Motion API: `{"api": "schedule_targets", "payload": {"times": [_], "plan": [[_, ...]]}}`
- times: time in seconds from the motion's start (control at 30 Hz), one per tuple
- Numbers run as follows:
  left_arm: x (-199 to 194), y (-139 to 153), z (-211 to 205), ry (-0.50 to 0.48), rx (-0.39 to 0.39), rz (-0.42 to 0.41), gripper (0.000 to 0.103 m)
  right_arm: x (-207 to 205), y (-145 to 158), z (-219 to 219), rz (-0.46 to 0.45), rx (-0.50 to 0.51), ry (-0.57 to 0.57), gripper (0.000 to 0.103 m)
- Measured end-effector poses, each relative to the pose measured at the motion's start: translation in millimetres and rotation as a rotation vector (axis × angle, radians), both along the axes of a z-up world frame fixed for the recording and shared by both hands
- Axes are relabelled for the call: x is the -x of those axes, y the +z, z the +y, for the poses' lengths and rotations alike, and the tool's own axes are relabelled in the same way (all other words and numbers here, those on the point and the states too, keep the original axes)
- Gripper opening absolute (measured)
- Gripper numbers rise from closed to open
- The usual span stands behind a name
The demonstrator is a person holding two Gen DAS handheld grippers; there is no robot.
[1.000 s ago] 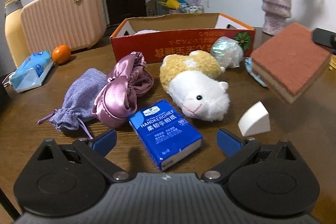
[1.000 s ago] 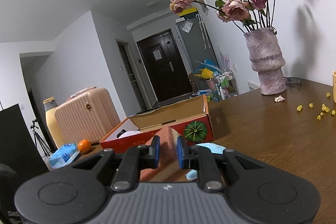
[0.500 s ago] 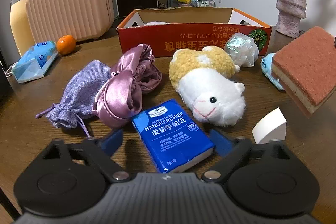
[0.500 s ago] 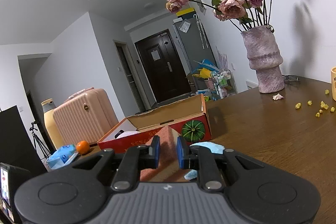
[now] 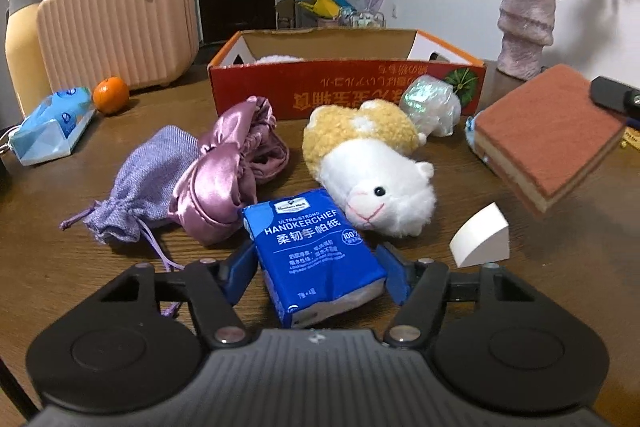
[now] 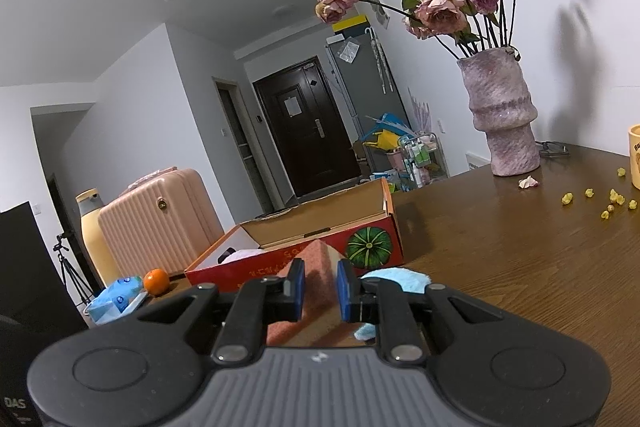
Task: Organize soft objects
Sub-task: 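Grasp the blue tissue pack with the left tool while the right holds the sponge, then carry the tissue pack and kitchen sponge in both tools over the cardboard box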
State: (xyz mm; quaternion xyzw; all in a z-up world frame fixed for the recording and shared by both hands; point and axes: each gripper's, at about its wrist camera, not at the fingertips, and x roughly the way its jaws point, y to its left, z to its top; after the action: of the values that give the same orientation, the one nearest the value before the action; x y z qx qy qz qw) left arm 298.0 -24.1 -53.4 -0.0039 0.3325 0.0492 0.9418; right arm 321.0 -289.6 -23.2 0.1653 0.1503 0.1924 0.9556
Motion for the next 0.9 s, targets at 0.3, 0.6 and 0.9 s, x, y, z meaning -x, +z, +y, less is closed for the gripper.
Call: {"api": "schedule_targets", "payload": {"times": [0.3,0.6,0.9], "plan": [[21.3,16.6,4.6,-0.025,0.03,-0.092,0.066,0.0,0.5,9.1,0.002,-0.005,-0.001,0.016],[33.9,31.8,5.5,-0.053,0.038,-0.162,0.066,0.8,3.6,15.9,0.0,0.004,-0.01,0.016],[33.0,44.0,12.8,-0.054,0.04,-0.205,0.066,0.5,10.7,30.0,-0.011,0.033,-0.012,0.016]]}}
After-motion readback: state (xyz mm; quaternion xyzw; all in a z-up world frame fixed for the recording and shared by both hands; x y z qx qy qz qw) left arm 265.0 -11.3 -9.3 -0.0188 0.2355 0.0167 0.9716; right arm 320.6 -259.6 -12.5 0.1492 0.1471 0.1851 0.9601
